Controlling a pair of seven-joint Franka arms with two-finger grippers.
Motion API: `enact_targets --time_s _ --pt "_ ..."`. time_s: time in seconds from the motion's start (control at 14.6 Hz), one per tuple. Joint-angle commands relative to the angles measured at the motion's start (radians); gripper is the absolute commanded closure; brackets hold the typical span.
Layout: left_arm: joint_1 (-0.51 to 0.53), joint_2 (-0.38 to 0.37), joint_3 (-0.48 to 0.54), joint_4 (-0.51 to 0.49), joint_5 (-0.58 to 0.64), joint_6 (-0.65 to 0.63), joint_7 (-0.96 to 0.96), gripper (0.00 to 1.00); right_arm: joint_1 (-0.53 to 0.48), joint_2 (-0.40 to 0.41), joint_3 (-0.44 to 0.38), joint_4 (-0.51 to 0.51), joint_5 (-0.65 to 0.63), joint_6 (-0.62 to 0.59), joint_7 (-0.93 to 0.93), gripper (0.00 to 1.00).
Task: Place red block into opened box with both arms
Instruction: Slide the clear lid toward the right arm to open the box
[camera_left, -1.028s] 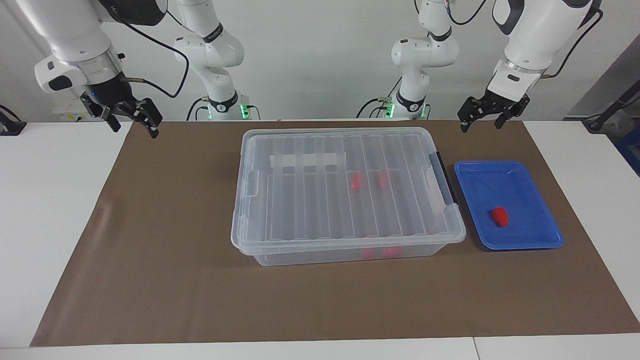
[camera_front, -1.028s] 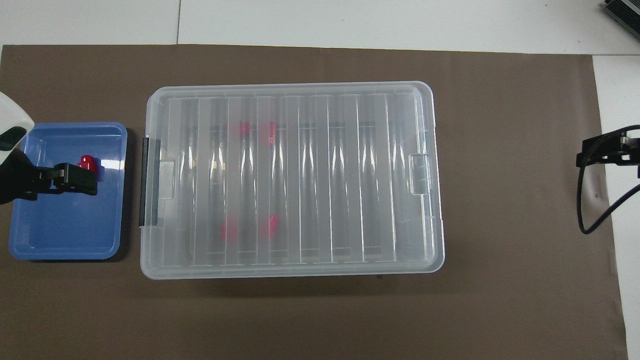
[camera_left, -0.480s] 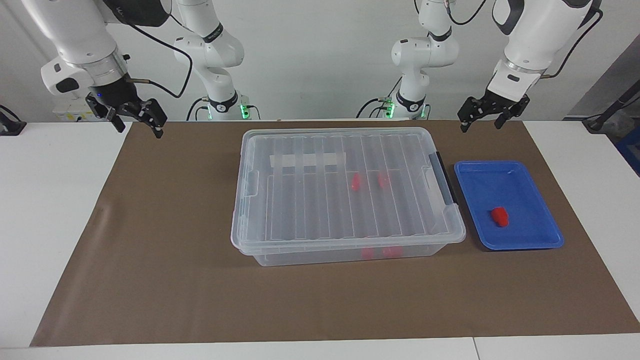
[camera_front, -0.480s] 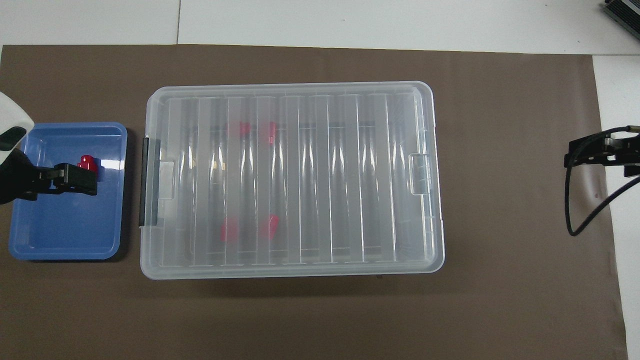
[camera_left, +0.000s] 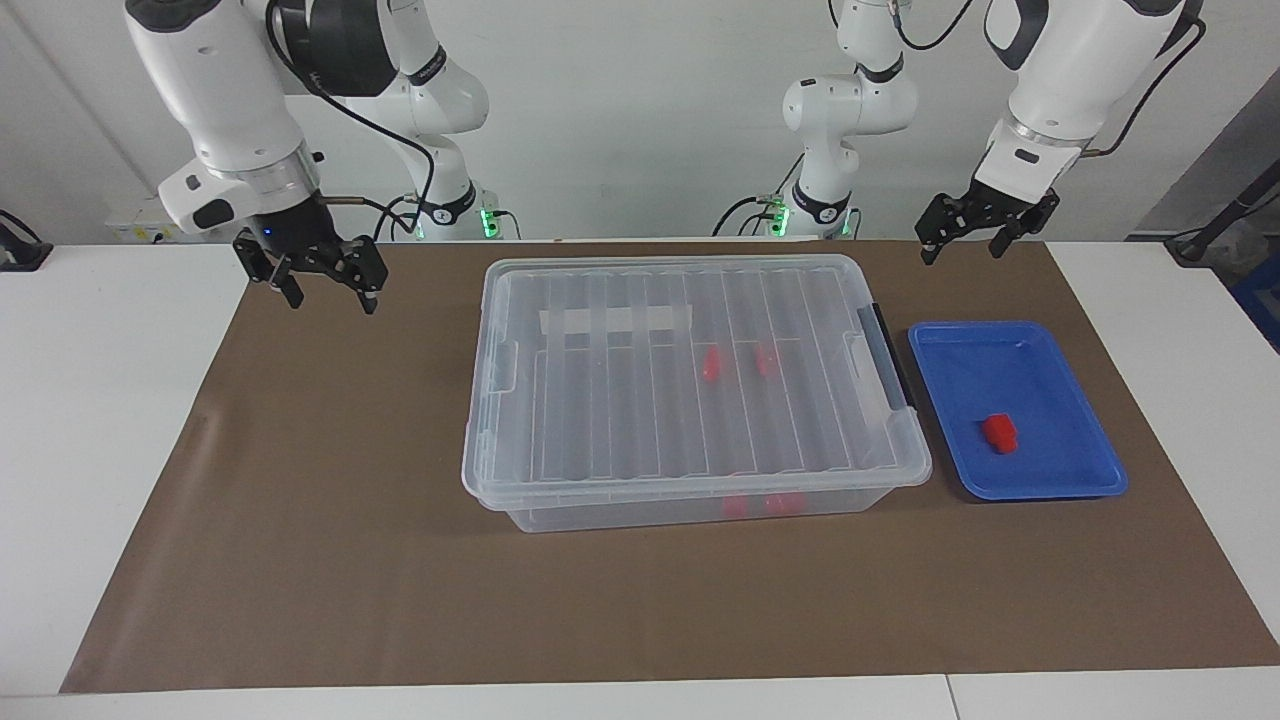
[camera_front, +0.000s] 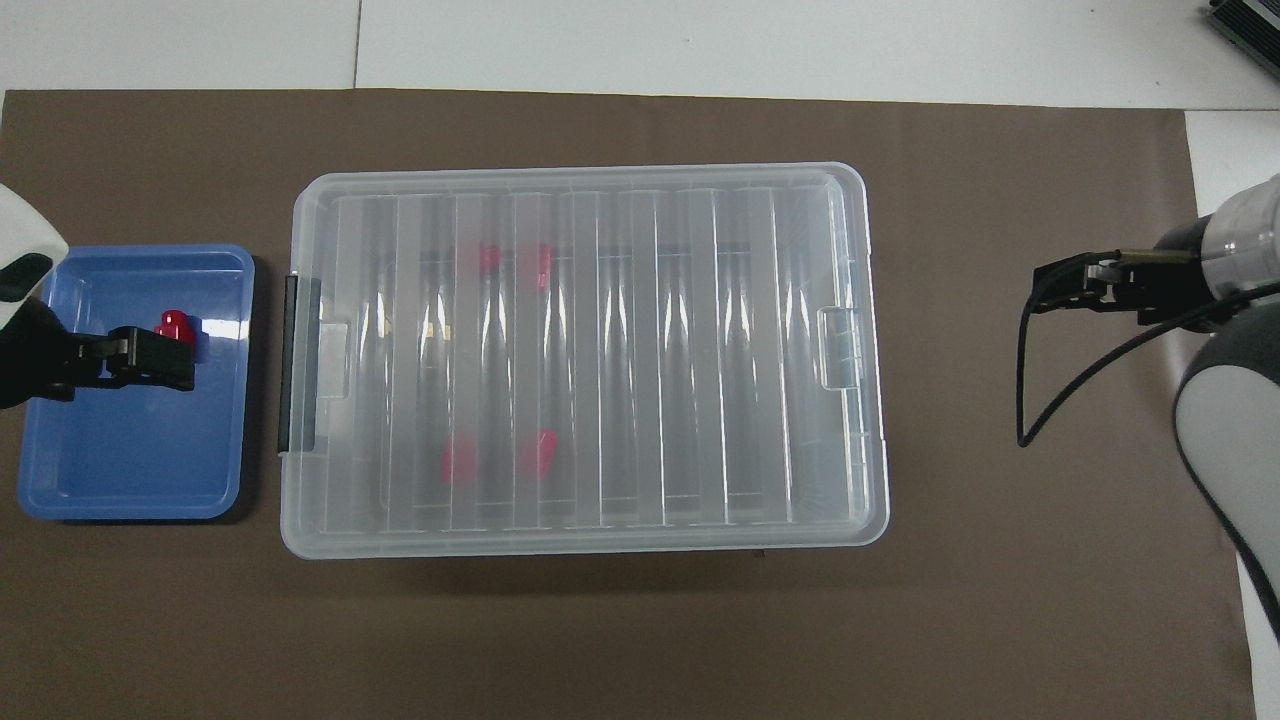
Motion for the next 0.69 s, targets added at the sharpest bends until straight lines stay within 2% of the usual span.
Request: enact_targets --time_s 0.0,0.21,0.62 --pt "0.006 -0.011 -0.002 -0.007 -0.006 -0.011 -0.002 0.00 0.066 0.029 -0.002 -0.032 0.014 0.071 0.084 0.05" --pt "0.006 -0.011 -0.002 -0.007 -0.006 -0.011 -0.002 0.00 0.120 0.051 0.000 -0.082 0.014 0.152 0.137 0.05" --pt "0.006 -0.011 -0.002 -0.007 -0.006 -0.011 -0.002 0.00 0.151 0.134 0.000 -0.092 0.012 0.280 0.174 0.04"
